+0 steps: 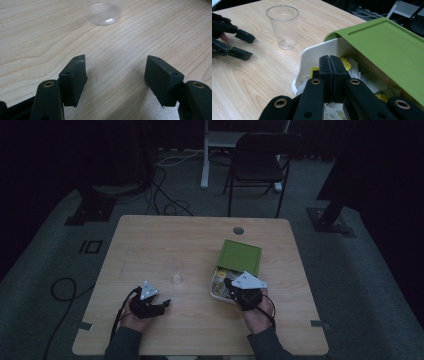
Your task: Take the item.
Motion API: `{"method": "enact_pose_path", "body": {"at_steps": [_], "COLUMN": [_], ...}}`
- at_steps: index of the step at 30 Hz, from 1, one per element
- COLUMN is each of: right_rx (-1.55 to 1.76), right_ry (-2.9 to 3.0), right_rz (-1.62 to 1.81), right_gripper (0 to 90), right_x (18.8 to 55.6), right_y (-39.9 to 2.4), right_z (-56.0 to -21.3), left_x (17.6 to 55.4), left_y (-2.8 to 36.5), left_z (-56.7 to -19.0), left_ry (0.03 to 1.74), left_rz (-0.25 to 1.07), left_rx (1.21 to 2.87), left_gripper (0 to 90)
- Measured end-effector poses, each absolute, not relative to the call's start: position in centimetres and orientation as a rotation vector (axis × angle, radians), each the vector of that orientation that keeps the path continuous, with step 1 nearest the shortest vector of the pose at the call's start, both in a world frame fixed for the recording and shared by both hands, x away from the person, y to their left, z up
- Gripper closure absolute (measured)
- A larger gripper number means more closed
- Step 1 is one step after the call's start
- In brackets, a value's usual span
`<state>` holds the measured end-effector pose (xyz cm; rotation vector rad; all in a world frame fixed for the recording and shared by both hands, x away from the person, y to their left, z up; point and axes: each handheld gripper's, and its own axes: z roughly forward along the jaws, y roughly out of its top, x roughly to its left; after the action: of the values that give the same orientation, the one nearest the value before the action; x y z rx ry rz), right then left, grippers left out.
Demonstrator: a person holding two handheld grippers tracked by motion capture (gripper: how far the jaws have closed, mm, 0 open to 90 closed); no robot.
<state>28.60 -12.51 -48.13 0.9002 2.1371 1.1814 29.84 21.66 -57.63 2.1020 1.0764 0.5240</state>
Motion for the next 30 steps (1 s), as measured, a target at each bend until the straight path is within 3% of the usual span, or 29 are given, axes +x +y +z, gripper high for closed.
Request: {"method": "enact_pose_path", "body": {"at_steps": [30], "right_rx": [0.75], "right_ry": [2.191], "right_rz": [1.253], "right_gripper": [89.7], "right_x": [27.7], "right_y": [-8.4], "right_z": [-46.6], "left_x": [29.8], "left_y": [21.7], "left_z": [-57.6], "left_ry": [1.076], "left_rz": [0.523], "left_rx": [2.103], "left_gripper": [35.0]}}
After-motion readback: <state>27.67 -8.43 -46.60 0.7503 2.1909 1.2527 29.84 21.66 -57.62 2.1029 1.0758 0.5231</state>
